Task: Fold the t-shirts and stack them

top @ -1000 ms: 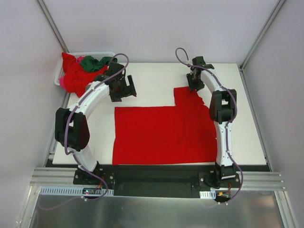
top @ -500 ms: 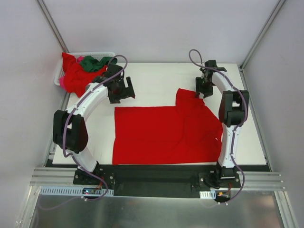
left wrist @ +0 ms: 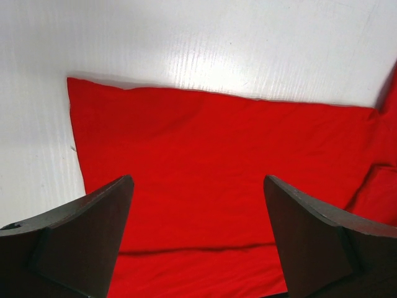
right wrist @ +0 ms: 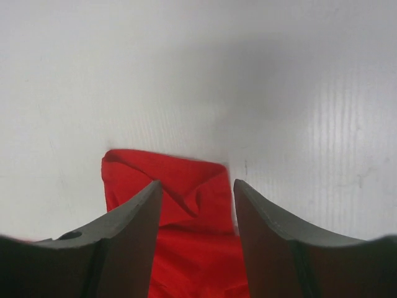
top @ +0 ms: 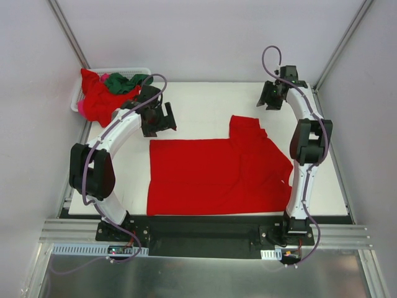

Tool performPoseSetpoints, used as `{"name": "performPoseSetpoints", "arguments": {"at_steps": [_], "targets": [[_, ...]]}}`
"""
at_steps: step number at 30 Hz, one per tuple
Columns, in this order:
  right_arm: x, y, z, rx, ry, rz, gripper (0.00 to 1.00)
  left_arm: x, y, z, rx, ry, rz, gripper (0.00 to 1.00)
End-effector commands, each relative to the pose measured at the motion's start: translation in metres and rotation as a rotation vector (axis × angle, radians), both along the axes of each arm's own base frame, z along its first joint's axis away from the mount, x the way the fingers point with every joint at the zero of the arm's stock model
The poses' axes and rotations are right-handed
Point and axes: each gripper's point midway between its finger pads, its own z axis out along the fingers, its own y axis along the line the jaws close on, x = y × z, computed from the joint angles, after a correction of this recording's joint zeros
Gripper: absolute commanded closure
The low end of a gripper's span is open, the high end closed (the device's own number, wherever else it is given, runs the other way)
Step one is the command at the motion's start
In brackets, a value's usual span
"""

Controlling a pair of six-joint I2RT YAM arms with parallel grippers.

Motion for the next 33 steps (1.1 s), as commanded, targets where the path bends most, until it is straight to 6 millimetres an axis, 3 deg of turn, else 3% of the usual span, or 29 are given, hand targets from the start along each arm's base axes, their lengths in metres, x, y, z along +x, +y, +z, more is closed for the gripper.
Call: {"name": "performPoseSetpoints", "arguments": {"at_steps": [1,13,20,33], "targets": [[-0.003,0.020,-0.021,-0.012,0.060,0.049,0.46,-0.003,0.009,0.007,0.015,-0.009,0.017,0.13],[-0.011,0.007,-0.043,-0.219,0.135,0.044,0.48,-0.002,0.012,0.006,0.024,-0.012,0.014,0.13],[-0.010,0.005,-0.045,-0.223,0.143,0.029,0.59,-0.005,0.018,0.003,0.037,-0.004,0.040,0.13],[-0.020,0.027,-0.060,-0.173,0.205,0.075,0.57,-0.011,0.027,0.003,0.041,0.000,0.062,0.13]]}}
